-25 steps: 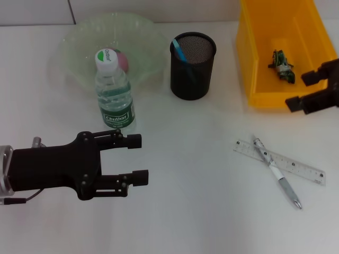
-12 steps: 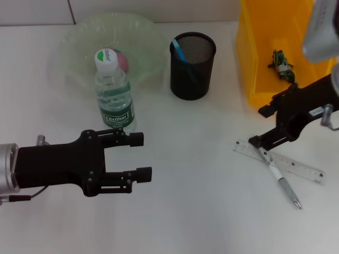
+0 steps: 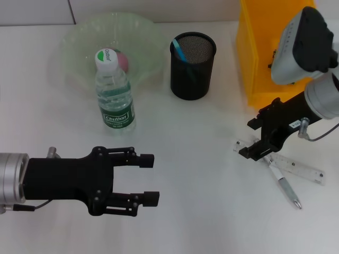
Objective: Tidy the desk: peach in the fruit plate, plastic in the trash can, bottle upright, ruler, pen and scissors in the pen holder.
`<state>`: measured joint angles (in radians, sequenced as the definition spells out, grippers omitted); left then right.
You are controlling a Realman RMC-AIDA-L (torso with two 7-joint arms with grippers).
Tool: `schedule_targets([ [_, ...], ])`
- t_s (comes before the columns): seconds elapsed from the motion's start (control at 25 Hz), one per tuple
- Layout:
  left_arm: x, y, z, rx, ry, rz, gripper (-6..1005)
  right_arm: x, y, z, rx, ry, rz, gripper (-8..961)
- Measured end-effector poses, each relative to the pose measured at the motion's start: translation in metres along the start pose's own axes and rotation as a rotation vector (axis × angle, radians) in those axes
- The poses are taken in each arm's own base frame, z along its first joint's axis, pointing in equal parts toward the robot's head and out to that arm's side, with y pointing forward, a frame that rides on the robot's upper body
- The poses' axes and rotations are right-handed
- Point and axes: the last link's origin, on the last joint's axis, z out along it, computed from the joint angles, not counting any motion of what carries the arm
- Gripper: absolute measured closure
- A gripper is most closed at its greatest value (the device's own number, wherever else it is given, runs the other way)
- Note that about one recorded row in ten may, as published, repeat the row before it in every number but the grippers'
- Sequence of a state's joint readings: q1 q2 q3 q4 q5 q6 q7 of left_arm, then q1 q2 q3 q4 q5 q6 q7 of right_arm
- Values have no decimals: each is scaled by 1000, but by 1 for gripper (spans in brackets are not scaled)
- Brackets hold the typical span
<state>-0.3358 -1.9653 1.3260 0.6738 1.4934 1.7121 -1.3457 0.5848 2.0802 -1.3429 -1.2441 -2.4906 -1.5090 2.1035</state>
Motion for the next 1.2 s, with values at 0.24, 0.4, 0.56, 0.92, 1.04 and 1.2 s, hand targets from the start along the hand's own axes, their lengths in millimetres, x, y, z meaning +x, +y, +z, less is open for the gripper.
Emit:
schedule_targets([
  [0.24,1,-1,2,-1,1,5,215,0,-2,17,0,15,-5,189],
  [0.4,2,-1,4,-3,1,6,215,-2,-3,24,-2,23,-5,205],
  [0.56,4,-2,7,-13,0,12,215,-1,-3,31,-1,24,-8,257],
  [0.92,3,-1,9,-16,6,9,215,0,1,32,-33,26,0,383],
  [1.04,3,0,10,-20,9,7,215,-1,2,27,-32,-5,7,437],
  [1.2,3,1,11,-21,11,6,215,-1,4,26,-42,-20,11,510],
])
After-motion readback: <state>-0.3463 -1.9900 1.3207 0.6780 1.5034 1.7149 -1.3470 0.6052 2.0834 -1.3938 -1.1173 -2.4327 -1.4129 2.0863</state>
